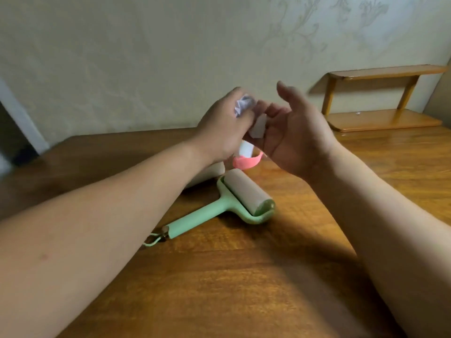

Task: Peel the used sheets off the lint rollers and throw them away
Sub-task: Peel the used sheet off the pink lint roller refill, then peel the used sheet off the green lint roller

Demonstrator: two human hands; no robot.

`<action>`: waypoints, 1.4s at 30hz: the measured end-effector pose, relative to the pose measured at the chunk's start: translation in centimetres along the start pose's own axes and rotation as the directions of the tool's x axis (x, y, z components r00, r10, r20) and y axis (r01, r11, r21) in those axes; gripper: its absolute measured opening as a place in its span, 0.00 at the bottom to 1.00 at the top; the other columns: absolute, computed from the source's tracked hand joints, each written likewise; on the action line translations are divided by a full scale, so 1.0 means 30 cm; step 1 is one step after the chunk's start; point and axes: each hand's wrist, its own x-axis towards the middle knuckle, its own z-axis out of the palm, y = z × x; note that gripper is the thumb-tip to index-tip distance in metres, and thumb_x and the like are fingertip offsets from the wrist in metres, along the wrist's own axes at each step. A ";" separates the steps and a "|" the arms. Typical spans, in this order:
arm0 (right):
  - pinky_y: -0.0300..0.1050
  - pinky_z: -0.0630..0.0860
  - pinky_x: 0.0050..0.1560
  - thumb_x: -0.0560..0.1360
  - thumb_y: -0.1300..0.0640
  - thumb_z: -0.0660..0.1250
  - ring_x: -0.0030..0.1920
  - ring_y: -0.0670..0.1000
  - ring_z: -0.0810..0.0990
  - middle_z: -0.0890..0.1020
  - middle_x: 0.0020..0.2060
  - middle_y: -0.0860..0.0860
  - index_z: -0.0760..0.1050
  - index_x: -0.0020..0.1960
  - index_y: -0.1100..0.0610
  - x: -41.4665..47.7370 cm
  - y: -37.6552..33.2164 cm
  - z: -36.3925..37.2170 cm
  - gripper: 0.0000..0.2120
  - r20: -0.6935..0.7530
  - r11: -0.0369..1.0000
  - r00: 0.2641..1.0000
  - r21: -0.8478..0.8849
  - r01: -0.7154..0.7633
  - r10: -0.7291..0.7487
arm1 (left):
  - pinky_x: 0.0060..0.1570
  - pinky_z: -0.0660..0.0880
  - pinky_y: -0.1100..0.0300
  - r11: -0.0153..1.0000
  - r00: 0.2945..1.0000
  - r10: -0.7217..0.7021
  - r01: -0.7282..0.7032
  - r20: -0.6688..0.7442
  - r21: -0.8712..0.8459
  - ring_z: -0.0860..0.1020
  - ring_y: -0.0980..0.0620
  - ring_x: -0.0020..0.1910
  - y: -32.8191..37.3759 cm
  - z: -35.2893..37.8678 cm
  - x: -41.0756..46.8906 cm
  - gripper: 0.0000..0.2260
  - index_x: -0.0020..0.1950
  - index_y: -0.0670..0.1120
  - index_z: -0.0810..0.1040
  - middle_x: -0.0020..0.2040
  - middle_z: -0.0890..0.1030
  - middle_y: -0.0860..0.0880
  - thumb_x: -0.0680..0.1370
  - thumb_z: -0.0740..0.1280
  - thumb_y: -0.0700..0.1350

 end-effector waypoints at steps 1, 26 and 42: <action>0.53 0.78 0.71 0.89 0.42 0.55 0.58 0.60 0.84 0.83 0.59 0.64 0.79 0.68 0.68 -0.009 0.005 0.020 0.30 0.050 0.998 0.998 -0.060 -0.030 0.033 | 0.66 0.80 0.44 1.000 0.999 -0.012 0.012 -0.030 -0.011 0.84 0.44 0.62 -0.014 -0.028 -0.028 0.12 0.69 0.40 0.78 0.62 0.85 0.42 0.89 0.65 0.46; 0.41 0.86 0.37 0.84 0.44 0.69 0.41 0.48 0.90 0.90 0.41 0.47 0.85 0.50 0.54 -0.019 0.055 0.009 0.15 -0.054 0.214 0.998 -0.976 -0.044 -0.041 | 0.36 0.77 0.61 0.942 0.942 -0.335 0.333 -0.035 -0.053 0.79 0.51 0.48 -0.307 -0.342 -0.354 0.08 0.60 0.56 0.77 0.56 0.84 0.51 0.84 0.72 0.46; 0.53 0.87 0.51 0.73 0.32 0.74 0.48 0.50 0.87 0.85 0.53 0.49 0.80 0.62 0.42 -0.027 0.077 0.023 0.22 -0.156 -0.157 0.968 -0.979 -0.126 0.197 | 0.48 0.74 0.53 0.964 0.955 -0.265 0.261 0.133 0.048 0.77 0.60 0.43 -0.229 -0.282 -0.397 0.13 0.61 0.64 0.76 0.49 0.79 0.57 0.80 0.60 0.50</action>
